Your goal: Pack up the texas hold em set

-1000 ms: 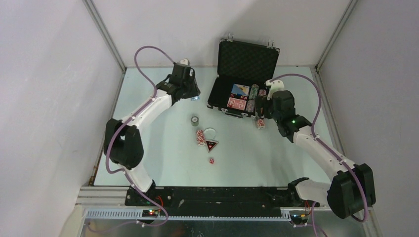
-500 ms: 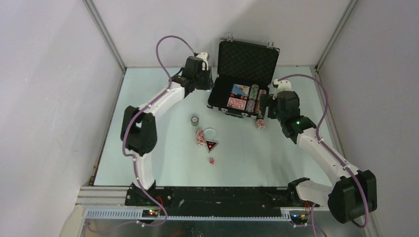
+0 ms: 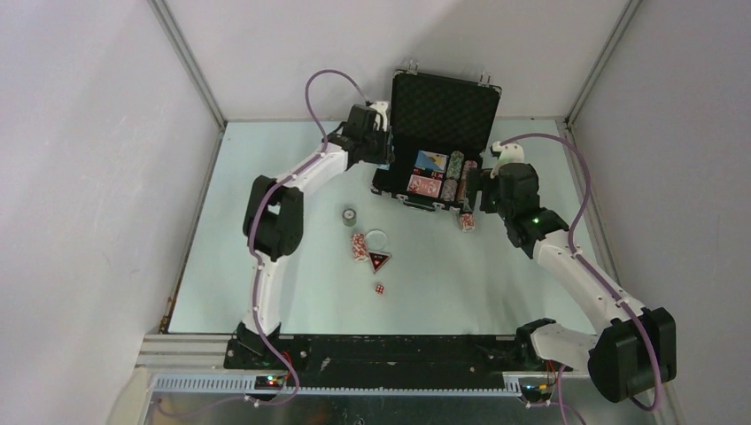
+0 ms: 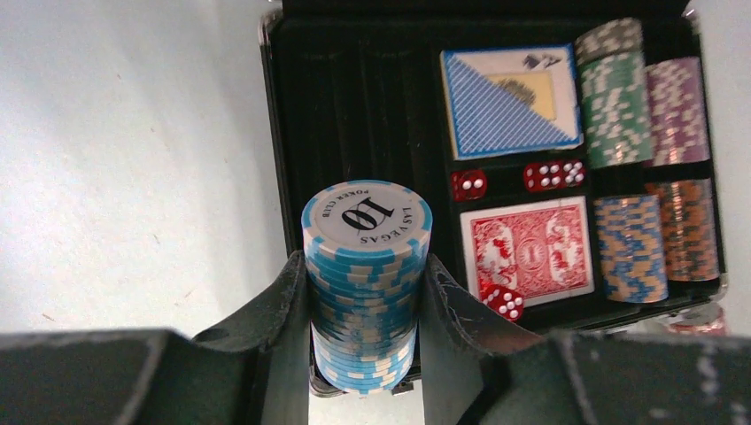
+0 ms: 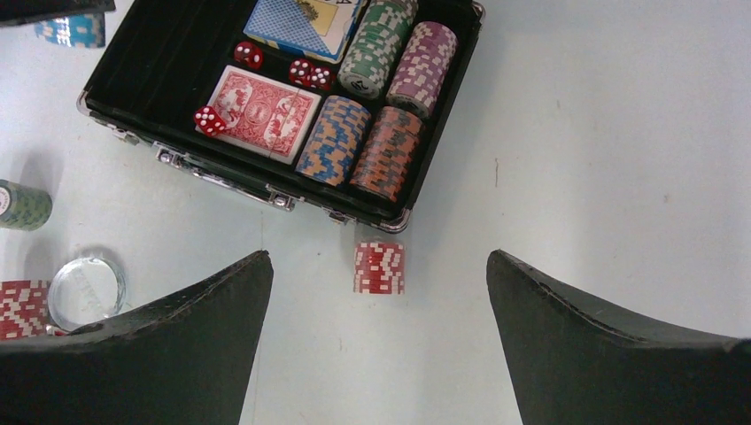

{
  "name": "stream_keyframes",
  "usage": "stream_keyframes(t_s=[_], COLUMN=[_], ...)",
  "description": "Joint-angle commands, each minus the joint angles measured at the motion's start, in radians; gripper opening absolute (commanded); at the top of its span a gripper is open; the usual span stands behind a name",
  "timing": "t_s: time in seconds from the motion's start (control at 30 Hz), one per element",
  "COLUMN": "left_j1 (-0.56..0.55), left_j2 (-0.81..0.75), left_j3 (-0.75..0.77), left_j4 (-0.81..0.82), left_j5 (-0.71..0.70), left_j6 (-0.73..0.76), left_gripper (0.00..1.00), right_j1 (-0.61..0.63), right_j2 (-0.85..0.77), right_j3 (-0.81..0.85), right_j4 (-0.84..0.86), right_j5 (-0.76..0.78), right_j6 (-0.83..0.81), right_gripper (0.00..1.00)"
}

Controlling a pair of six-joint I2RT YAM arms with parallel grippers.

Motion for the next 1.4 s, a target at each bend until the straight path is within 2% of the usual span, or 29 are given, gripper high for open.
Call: stream_keyframes(t_s=[0.0, 0.27, 0.33, 0.37, 0.43, 0.47, 0.57, 0.7, 0.97, 1.03, 1.07, 1.1, 1.37], left_j1=[-0.001, -0.001, -0.001, -0.001, -0.001, -0.001, -0.001, -0.001, 0.000, 0.000, 0.000, 0.001, 0.031], left_j2=[0.024, 0.057, 0.054, 0.049, 0.030, 0.022, -0.017, -0.048, -0.169, -0.226, -0.265, -0.288, -0.549], left_j3=[0.073, 0.104, 0.095, 0.089, 0.060, 0.042, 0.021, 0.014, 0.003, -0.015, -0.037, -0.052, -0.405], left_j4=[-0.021, -0.130, -0.148, -0.152, -0.146, -0.141, -0.132, -0.146, -0.161, -0.161, -0.154, -0.148, 0.045], left_j5=[0.028, 0.081, 0.090, 0.087, 0.066, 0.046, 0.019, 0.005, -0.044, -0.061, -0.067, -0.077, -0.084], left_j6=[0.029, 0.069, 0.077, 0.082, 0.084, 0.084, 0.087, 0.089, 0.114, 0.123, 0.130, 0.134, 0.148], left_gripper=[0.03, 0.12, 0.24, 0.35, 0.48, 0.50, 0.68, 0.78, 0.83, 0.89, 0.96, 0.98, 1.00], right_j1=[-0.005, -0.005, -0.006, -0.005, -0.005, -0.005, -0.006, 0.000, 0.033, 0.045, 0.049, 0.055, 0.074], right_j2=[-0.022, -0.010, -0.007, -0.006, -0.004, -0.004, -0.005, -0.002, 0.019, 0.034, 0.039, 0.048, 0.082], right_j3=[0.027, 0.027, 0.027, 0.027, 0.025, 0.022, 0.014, 0.013, 0.013, 0.013, 0.013, 0.013, 0.013], right_j4=[0.000, -0.015, -0.016, -0.019, -0.018, -0.016, -0.010, -0.002, 0.029, 0.062, 0.087, 0.099, 0.126], right_j5=[0.000, 0.013, 0.018, 0.023, 0.025, 0.025, 0.008, -0.004, -0.008, -0.015, -0.018, -0.020, -0.044], right_j6=[0.014, 0.036, 0.038, 0.045, 0.054, 0.057, 0.065, 0.063, 0.052, 0.045, 0.041, 0.039, -0.005], right_gripper=[0.93, 0.93, 0.93, 0.93, 0.94, 0.94, 0.94, 0.94, 0.94, 0.94, 0.94, 0.94, 0.94])
